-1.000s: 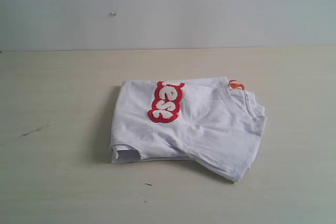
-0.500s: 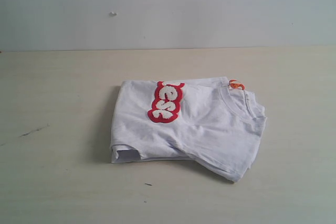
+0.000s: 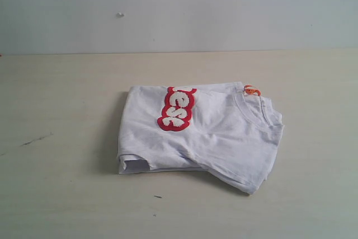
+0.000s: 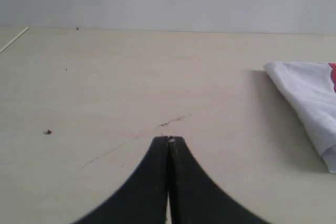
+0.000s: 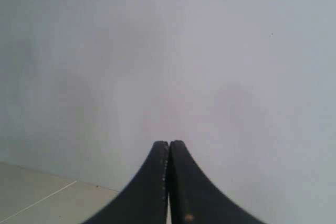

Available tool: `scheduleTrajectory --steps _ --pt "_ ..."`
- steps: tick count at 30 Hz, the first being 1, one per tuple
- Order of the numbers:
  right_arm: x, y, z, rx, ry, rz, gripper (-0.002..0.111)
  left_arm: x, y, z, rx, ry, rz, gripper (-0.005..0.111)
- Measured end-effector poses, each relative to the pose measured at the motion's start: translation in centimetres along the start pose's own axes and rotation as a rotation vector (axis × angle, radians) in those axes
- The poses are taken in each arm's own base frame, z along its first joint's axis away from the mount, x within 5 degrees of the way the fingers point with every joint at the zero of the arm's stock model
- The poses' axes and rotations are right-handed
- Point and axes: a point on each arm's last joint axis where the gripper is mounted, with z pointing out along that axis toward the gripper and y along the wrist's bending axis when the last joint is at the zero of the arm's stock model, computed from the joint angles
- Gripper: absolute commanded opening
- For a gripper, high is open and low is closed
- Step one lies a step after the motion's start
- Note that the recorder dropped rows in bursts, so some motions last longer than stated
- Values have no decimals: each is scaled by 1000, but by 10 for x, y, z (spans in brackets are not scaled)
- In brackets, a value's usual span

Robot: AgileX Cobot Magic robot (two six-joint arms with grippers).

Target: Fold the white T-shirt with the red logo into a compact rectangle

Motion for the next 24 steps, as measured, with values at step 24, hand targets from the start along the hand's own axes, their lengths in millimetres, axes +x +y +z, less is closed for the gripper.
scheduleTrajectory --steps 24 --pt "0 0 0 2 1 -6 0 1 0 0 0 9 0 0"
